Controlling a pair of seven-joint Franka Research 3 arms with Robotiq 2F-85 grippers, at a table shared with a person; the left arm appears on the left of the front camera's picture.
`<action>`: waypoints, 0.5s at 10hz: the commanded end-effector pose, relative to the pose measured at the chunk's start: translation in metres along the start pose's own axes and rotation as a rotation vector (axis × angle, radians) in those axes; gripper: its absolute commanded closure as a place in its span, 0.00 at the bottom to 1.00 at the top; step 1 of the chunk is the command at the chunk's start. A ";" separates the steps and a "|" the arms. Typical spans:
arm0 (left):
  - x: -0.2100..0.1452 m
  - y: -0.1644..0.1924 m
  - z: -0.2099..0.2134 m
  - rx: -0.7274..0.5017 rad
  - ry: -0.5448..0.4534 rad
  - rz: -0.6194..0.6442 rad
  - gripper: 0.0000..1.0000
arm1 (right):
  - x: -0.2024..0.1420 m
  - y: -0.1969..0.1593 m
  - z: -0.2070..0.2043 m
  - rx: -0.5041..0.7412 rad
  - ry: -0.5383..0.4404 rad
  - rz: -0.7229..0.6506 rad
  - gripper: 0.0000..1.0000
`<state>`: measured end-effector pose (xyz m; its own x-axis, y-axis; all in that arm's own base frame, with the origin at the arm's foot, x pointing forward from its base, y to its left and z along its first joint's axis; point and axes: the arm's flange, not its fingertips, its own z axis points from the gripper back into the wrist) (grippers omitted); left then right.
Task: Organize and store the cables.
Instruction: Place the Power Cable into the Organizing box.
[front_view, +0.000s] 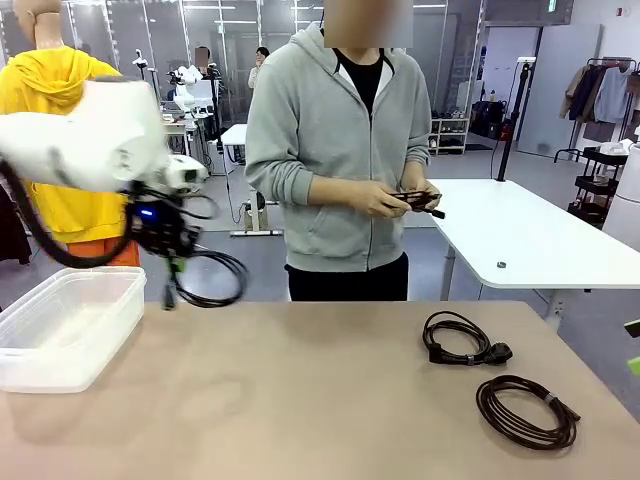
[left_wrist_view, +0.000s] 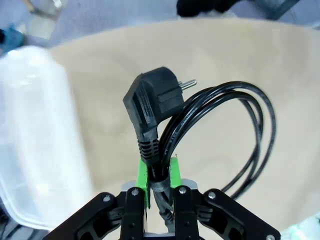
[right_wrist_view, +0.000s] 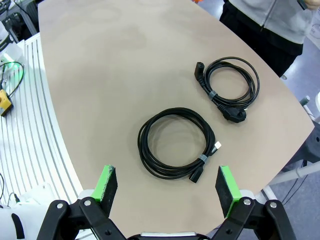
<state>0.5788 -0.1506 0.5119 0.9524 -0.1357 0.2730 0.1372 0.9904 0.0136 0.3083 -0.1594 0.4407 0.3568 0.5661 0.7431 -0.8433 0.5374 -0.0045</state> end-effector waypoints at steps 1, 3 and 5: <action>-0.025 0.077 0.021 -0.050 -0.053 -0.004 0.81 | 0.000 -0.002 0.001 0.003 -0.019 0.017 0.00; -0.038 0.150 0.027 -0.052 -0.043 0.029 0.81 | 0.000 -0.002 0.001 0.003 -0.019 0.017 0.00; -0.056 0.212 0.019 -0.069 -0.028 0.051 0.81 | 0.000 -0.002 0.001 0.003 -0.019 0.017 0.00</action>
<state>0.5516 0.0609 0.5248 0.9519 -0.0823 0.2952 0.0958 0.9949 -0.0313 0.3083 -0.1595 0.4409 0.3575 0.5655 0.7433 -0.8428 0.5382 -0.0041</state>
